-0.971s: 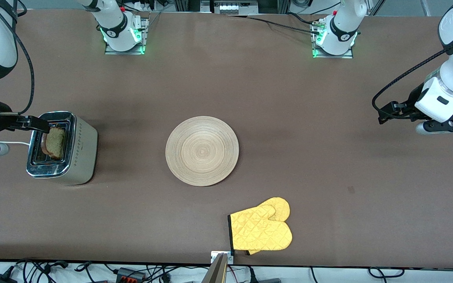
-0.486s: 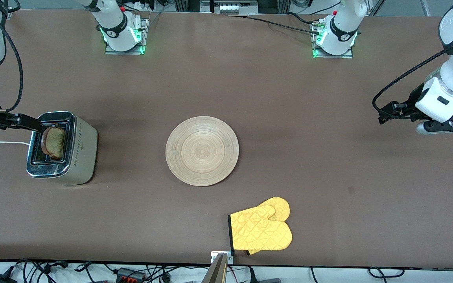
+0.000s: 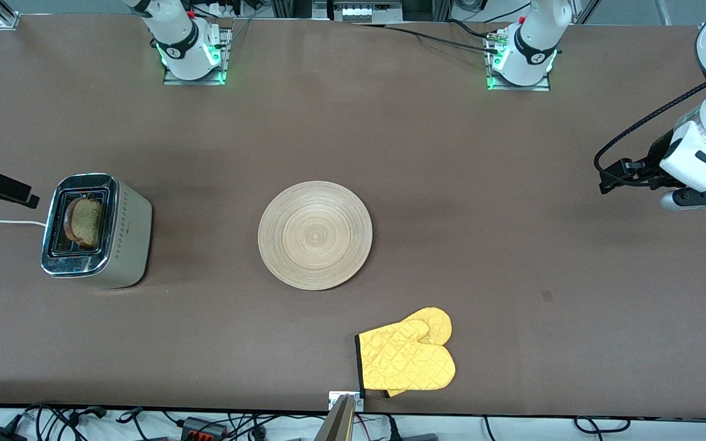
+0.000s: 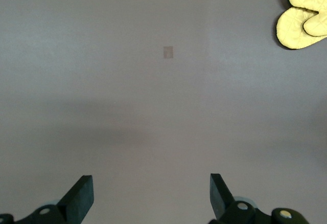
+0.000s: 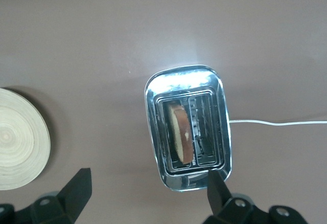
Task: Move plate and put bread in toaster
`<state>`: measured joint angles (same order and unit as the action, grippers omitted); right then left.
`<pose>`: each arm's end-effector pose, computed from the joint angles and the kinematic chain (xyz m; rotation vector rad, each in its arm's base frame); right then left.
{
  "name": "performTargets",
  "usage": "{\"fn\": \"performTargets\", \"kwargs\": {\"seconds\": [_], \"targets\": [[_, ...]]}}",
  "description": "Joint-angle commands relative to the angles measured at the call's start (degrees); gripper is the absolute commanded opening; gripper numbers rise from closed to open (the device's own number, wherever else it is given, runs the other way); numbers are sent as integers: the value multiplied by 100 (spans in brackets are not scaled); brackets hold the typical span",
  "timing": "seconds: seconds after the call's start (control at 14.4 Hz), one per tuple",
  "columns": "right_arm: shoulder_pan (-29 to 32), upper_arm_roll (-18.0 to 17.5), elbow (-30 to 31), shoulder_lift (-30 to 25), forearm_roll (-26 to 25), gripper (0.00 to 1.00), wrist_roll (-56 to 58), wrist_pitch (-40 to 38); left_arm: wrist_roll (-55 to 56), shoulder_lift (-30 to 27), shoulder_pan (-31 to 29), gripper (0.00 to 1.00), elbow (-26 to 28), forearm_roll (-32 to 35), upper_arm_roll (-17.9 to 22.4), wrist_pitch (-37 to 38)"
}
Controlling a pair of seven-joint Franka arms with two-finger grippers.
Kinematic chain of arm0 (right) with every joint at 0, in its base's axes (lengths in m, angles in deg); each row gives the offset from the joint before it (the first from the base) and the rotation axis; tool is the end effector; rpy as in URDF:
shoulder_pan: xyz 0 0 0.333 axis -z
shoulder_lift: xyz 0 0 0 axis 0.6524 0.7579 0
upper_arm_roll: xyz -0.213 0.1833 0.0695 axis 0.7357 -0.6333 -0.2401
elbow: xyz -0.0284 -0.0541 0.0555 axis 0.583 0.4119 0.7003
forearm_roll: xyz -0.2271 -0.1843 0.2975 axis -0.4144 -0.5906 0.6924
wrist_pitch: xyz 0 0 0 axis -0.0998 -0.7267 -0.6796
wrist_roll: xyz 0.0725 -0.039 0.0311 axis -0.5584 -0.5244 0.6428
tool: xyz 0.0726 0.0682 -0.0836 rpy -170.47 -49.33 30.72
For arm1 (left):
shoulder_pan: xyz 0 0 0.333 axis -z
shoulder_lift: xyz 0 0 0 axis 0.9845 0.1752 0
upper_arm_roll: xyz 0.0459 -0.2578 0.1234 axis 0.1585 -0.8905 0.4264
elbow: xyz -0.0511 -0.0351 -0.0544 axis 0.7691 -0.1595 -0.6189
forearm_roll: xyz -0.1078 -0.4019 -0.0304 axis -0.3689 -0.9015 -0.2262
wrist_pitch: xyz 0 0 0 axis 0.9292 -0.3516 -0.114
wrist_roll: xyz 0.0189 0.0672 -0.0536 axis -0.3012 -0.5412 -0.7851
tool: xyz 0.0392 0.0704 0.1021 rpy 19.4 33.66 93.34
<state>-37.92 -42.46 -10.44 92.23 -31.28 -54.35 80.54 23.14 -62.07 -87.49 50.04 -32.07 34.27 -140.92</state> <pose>0.6535 -0.0640 0.5400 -3.1154 0.1713 -0.0017 0.5999 -0.0114 0.4810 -3.1330 -0.1584 0.0115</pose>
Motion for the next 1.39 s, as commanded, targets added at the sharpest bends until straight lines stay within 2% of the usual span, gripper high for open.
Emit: {"fn": "performTargets", "kwargs": {"seconds": [0.0, 0.14, 0.42, 0.56, 1.32], "targets": [[169, -186, 273, -223, -5, 100, 63, 99, -134, -76, -33, 100, 89, 66, -15, -44], [116, -195, 500, -406, -234, 100, 54, 107, -134, -76, -33, 100, 89, 66, -15, -44], [98, -195, 1633, -1135, -235, 100, -34, 459, -143, -76, -33, 100, 89, 66, -15, -44], [90, -195, 2012, -1435, -244, 100, -25, 511, -143, -76, -33, 100, 89, 66, -15, -35], [98, -195, 2549, -1927, -244, 100, 247, 547, -143, -76, -33, 100, 89, 66, -15, -35]]}}
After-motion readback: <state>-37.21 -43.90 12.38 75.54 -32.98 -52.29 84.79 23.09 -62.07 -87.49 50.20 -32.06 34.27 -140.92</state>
